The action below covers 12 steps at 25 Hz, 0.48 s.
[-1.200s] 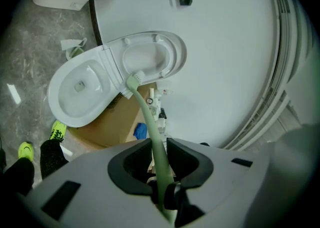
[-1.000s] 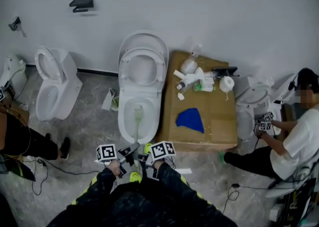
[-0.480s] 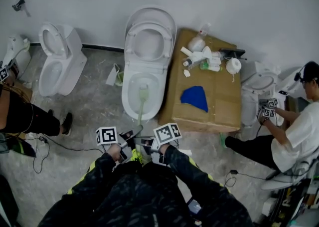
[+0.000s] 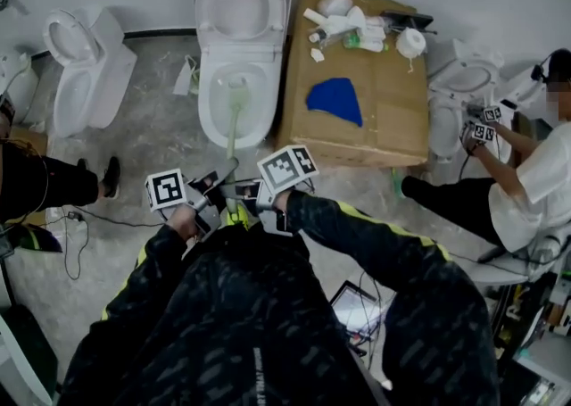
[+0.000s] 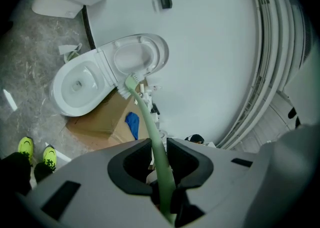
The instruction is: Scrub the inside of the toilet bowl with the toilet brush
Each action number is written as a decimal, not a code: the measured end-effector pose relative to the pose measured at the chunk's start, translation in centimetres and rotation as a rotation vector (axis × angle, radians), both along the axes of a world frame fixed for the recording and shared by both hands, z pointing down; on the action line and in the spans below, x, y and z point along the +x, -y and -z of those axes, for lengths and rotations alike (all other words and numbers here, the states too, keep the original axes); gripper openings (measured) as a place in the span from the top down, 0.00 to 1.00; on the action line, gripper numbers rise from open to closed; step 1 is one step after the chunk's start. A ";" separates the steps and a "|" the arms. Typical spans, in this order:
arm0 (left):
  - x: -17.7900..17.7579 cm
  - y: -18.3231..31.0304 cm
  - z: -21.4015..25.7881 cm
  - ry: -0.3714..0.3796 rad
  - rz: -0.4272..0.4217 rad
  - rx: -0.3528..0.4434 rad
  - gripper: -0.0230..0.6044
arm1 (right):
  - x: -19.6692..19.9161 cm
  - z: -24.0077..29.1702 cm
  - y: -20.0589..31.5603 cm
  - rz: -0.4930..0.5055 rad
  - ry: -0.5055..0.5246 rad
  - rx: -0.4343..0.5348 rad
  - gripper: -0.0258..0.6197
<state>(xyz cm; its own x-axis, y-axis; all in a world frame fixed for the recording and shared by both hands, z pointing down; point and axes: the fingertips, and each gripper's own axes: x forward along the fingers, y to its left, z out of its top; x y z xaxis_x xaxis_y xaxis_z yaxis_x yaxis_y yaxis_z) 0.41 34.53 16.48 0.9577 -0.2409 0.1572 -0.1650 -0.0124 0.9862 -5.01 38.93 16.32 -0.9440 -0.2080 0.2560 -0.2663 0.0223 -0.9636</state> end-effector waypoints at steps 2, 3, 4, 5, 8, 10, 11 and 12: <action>0.0 0.5 0.1 0.000 0.024 0.013 0.81 | 0.1 0.3 0.3 0.022 -0.004 0.015 0.86; 0.0 0.7 0.1 -0.006 0.031 0.022 0.81 | 0.1 0.3 0.4 0.025 -0.004 0.018 0.86; 0.1 0.7 0.1 -0.014 0.036 0.031 0.81 | 0.1 0.3 0.4 0.024 -0.002 0.019 0.86; 0.2 0.8 0.1 -0.024 0.040 0.040 0.81 | 0.1 0.2 0.4 0.023 0.001 0.020 0.86; 0.3 0.8 0.4 -0.042 0.044 0.057 0.81 | 0.0 0.3 0.4 0.014 0.016 0.021 0.86; 0.4 0.6 0.4 -0.041 0.040 0.063 0.81 | 0.0 0.4 0.2 0.008 0.021 0.017 0.86; 0.6 0.4 0.4 -0.042 0.037 0.063 0.81 | 0.2 0.4 0.0 0.007 0.022 0.015 0.86; 0.7 0.2 0.4 -0.045 0.035 0.061 0.81 | 0.3 0.4 -0.2 0.005 0.022 0.011 0.86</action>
<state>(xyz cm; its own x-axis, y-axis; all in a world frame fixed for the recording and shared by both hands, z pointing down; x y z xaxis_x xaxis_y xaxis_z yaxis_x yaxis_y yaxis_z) 1.16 34.34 16.10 0.9544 -0.2819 0.0983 -0.1220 -0.0680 0.9902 -4.69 39.15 15.93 -0.9504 -0.2056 0.2333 -0.2453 0.0346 -0.9688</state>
